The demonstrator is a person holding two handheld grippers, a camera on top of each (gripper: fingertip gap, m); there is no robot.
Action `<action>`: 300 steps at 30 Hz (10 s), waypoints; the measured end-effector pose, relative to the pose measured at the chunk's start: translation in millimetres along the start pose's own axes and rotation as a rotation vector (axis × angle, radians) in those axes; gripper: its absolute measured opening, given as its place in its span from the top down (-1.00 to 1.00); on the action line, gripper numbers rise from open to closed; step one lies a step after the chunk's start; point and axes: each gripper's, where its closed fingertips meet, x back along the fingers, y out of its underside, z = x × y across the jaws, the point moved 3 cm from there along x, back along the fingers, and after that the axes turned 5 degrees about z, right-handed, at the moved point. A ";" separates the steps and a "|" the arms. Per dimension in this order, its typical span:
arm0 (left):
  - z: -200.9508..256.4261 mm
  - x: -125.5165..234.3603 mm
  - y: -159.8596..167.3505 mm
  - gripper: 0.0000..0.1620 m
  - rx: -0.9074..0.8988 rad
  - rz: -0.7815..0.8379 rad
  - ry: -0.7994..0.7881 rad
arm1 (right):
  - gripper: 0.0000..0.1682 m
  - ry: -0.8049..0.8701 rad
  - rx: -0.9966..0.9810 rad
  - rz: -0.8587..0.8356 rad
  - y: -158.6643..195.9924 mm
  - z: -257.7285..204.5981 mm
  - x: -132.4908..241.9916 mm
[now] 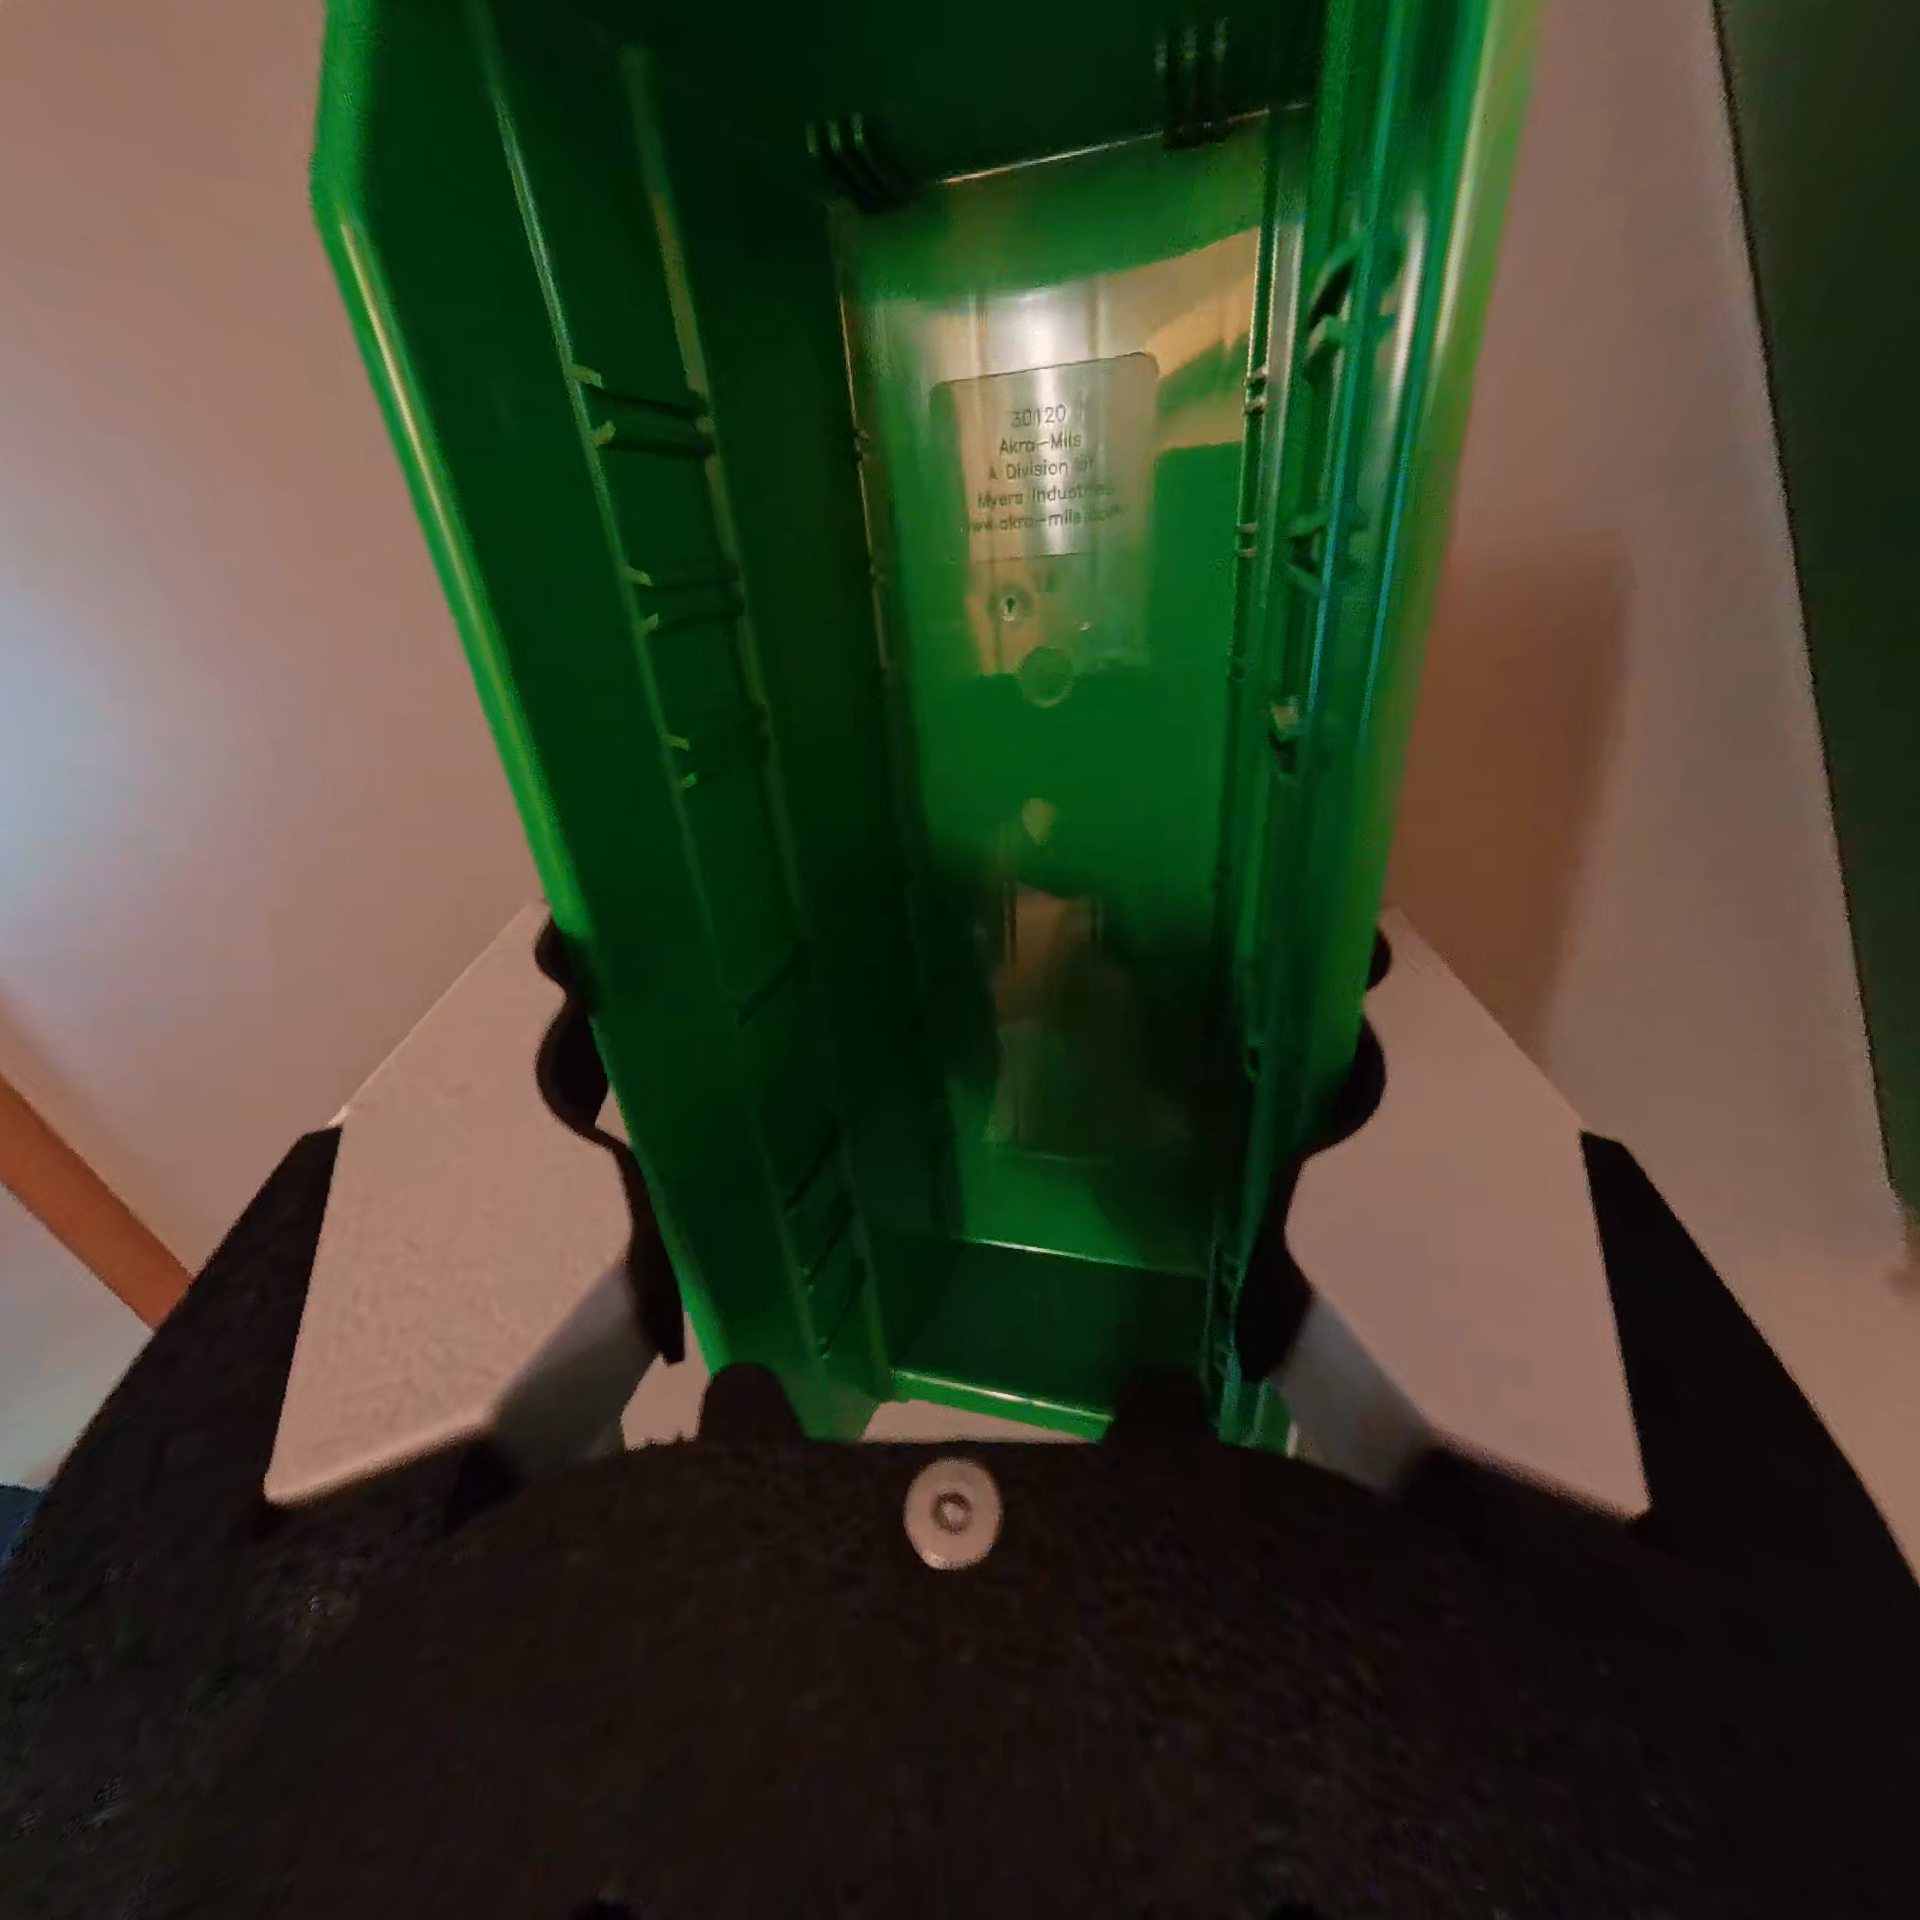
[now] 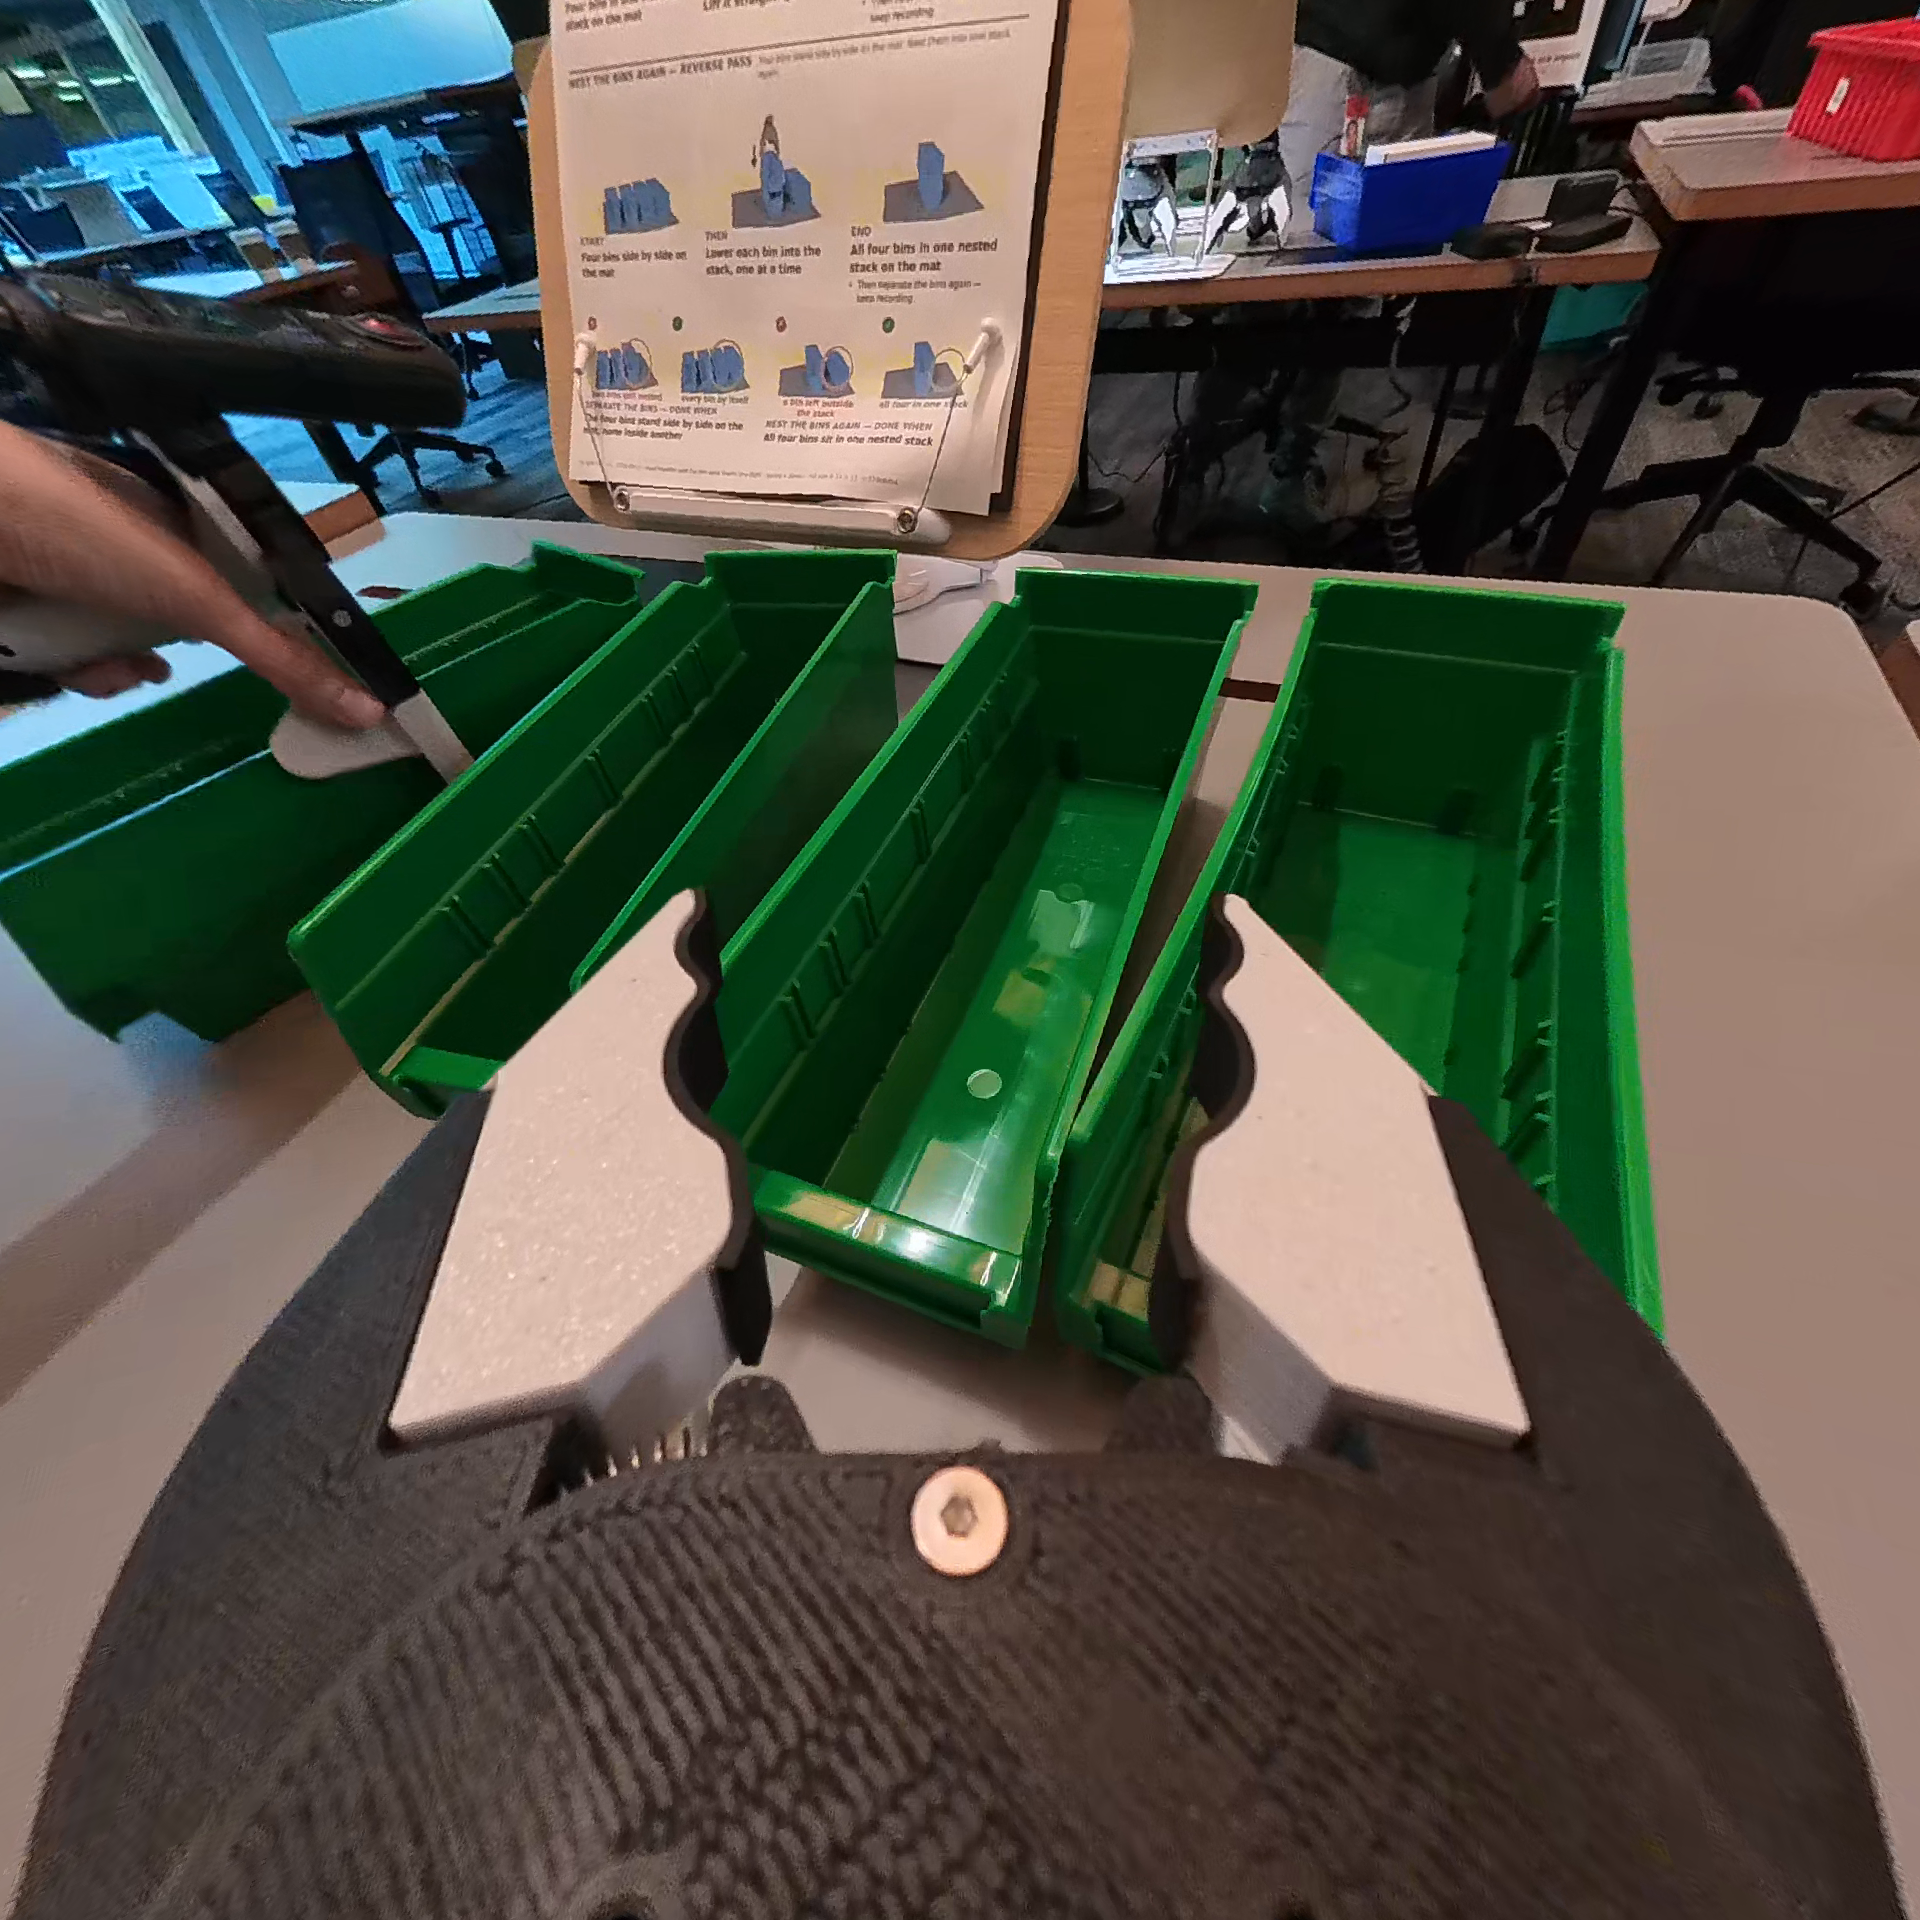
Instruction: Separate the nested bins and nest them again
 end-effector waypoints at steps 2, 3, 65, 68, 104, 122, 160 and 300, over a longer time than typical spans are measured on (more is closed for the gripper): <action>-1.6 1.4 0.7 -0.73 -0.017 -0.017 0.025 | -0.09 -0.003 0.002 0.000 -0.3 0.7 1.2; -3.2 2.0 1.6 -0.73 -0.032 -0.028 0.035 | -0.09 -0.003 -0.001 0.003 -0.7 1.8 2.0; 34.2 130.4 -5.0 -0.35 -0.044 -0.082 0.323 | -0.01 -0.052 0.024 -0.016 1.9 -7.5 -1.6; 51.6 147.2 -10.8 -0.36 -0.007 -0.074 0.355 | -0.01 -0.055 0.036 -0.024 2.7 -8.9 -2.7; 150.7 80.8 -74.8 -0.36 0.367 -0.069 0.216 | -0.01 -0.021 -0.027 0.021 -2.9 15.4 15.1; 134.4 62.2 -72.3 -0.58 0.307 0.000 0.230 | -0.14 -0.034 -0.010 -0.014 4.4 2.1 0.9; 275.8 126.3 -142.2 -0.54 0.137 0.156 0.300 | -0.25 0.150 -0.043 0.048 13.9 42.4 56.3; 105.7 123.8 -75.2 -0.48 0.196 -0.046 0.196 | -0.20 0.083 -0.005 -0.066 33.7 21.2 31.1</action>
